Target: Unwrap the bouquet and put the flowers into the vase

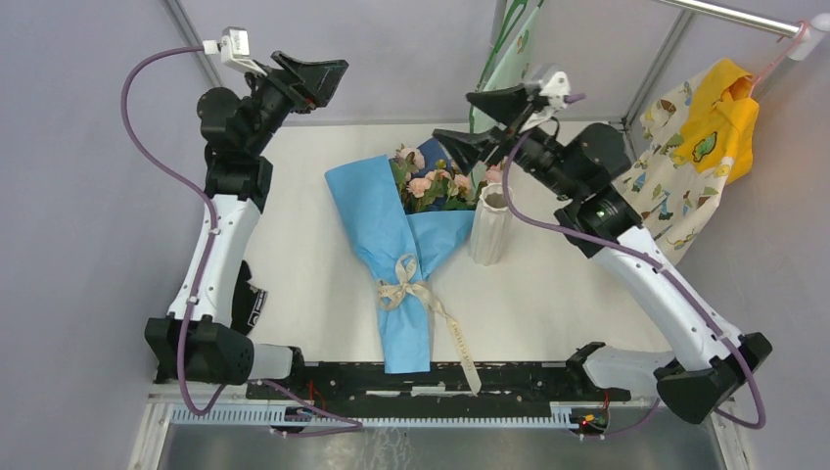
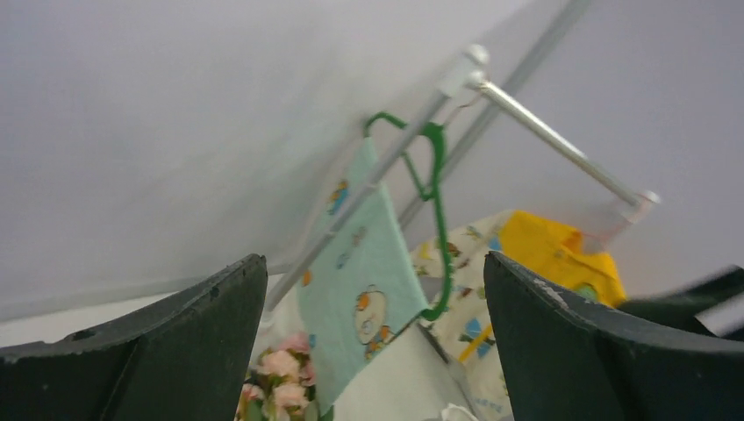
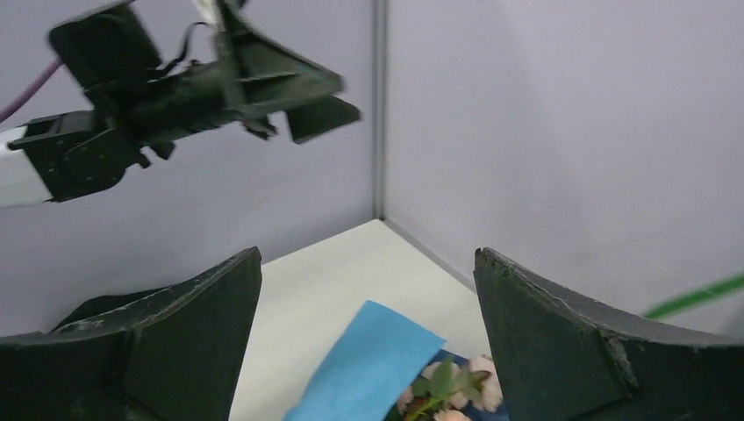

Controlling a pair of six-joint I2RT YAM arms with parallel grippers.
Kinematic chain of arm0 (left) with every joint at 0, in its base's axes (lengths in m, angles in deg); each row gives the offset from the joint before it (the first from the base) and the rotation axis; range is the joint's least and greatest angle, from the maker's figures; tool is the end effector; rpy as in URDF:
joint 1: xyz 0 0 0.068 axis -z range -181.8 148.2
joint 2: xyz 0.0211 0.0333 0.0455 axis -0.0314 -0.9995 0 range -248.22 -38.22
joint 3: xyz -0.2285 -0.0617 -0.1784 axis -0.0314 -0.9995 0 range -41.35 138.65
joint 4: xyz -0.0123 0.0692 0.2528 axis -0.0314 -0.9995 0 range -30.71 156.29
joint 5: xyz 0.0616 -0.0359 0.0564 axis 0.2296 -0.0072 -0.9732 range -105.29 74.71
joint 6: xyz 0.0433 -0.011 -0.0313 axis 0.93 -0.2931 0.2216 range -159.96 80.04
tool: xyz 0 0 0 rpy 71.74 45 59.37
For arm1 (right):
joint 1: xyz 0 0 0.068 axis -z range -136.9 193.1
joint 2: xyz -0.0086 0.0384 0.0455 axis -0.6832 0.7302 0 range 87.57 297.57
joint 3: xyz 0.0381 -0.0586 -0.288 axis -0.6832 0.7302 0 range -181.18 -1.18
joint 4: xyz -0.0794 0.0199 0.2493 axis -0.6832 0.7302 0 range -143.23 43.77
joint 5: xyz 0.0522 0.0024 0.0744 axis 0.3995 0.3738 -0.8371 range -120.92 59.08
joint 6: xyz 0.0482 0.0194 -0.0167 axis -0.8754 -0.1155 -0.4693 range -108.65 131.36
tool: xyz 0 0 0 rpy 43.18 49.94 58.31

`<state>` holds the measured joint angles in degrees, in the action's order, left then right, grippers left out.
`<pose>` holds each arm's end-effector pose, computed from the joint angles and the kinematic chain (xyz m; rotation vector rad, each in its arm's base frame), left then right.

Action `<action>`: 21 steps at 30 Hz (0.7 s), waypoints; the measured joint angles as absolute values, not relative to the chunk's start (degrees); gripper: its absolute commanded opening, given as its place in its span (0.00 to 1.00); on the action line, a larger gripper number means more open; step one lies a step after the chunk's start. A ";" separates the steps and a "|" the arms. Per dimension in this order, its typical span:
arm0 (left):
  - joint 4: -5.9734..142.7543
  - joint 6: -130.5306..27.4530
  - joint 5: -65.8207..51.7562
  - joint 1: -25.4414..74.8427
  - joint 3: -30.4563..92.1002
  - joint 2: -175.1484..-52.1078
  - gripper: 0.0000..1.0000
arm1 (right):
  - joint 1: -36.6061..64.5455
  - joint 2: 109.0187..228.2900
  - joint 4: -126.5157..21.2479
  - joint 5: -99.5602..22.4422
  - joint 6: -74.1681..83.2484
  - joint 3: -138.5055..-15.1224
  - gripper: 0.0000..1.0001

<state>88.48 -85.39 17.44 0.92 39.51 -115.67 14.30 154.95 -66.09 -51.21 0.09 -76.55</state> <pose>0.2925 -0.0337 0.5147 0.0806 1.2639 -1.0514 0.2091 0.1294 0.5118 -0.5036 1.1681 0.8189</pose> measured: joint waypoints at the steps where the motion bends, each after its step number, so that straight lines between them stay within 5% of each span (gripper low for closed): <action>1: 82.95 -82.70 13.28 1.99 40.61 -115.72 0.97 | 11.74 156.13 -64.85 -50.99 1.05 -78.28 0.97; 9: 61.45 -74.15 -9.69 7.28 35.97 -109.38 0.97 | -6.66 166.88 -52.37 -41.40 8.81 -81.14 0.89; 21: 61.20 -74.09 -22.78 18.34 13.20 -107.37 0.91 | -13.17 164.19 -46.86 -33.20 5.90 -51.57 0.71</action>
<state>61.20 -74.09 -22.78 18.34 13.20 -107.37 -13.17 164.19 -46.86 -33.20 5.90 -51.57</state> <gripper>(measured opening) 0.922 0.723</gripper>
